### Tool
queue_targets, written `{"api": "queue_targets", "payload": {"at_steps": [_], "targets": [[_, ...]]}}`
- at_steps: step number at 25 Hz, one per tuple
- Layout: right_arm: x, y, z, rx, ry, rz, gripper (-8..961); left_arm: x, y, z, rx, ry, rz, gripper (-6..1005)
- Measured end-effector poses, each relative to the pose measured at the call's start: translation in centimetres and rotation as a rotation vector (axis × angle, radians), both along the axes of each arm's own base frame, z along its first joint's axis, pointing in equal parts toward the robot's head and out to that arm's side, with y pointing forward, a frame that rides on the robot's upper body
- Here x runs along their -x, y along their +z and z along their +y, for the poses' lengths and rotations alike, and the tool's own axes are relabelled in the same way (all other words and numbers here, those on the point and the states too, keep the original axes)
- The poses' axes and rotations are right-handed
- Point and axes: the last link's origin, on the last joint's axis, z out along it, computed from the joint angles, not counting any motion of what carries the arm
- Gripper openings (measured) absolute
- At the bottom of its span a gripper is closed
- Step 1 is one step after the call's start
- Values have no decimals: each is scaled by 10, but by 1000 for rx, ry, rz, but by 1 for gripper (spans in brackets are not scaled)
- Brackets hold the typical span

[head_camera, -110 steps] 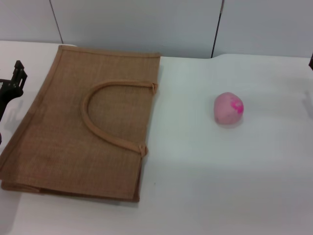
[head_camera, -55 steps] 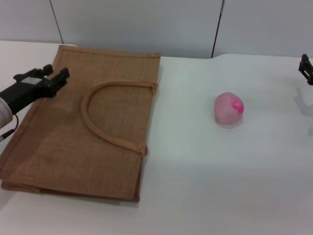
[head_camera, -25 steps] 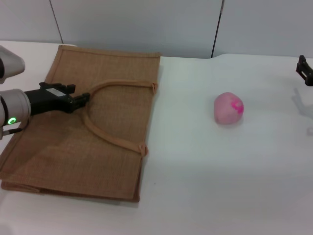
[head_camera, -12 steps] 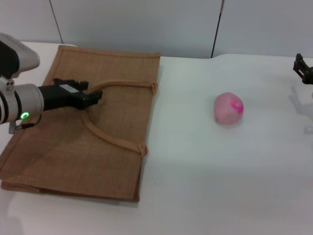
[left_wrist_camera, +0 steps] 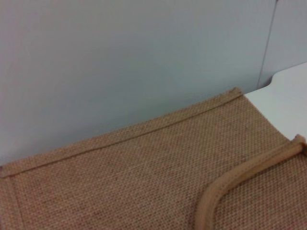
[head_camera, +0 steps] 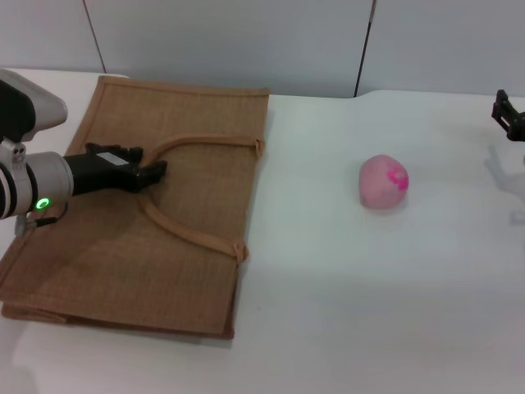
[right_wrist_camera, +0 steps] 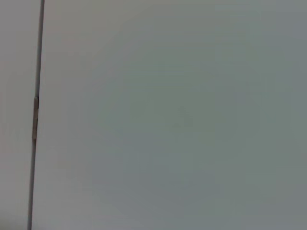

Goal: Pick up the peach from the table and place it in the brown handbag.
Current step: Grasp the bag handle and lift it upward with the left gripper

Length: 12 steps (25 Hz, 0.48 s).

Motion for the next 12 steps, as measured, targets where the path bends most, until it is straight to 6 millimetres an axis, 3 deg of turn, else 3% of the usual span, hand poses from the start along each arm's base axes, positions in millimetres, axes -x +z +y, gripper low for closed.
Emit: {"api": "queue_targets", "payload": {"at_steps": [12], "targets": [[1,0,1,0,3,0,788,0,0,3,-15,10,5,508]]}}
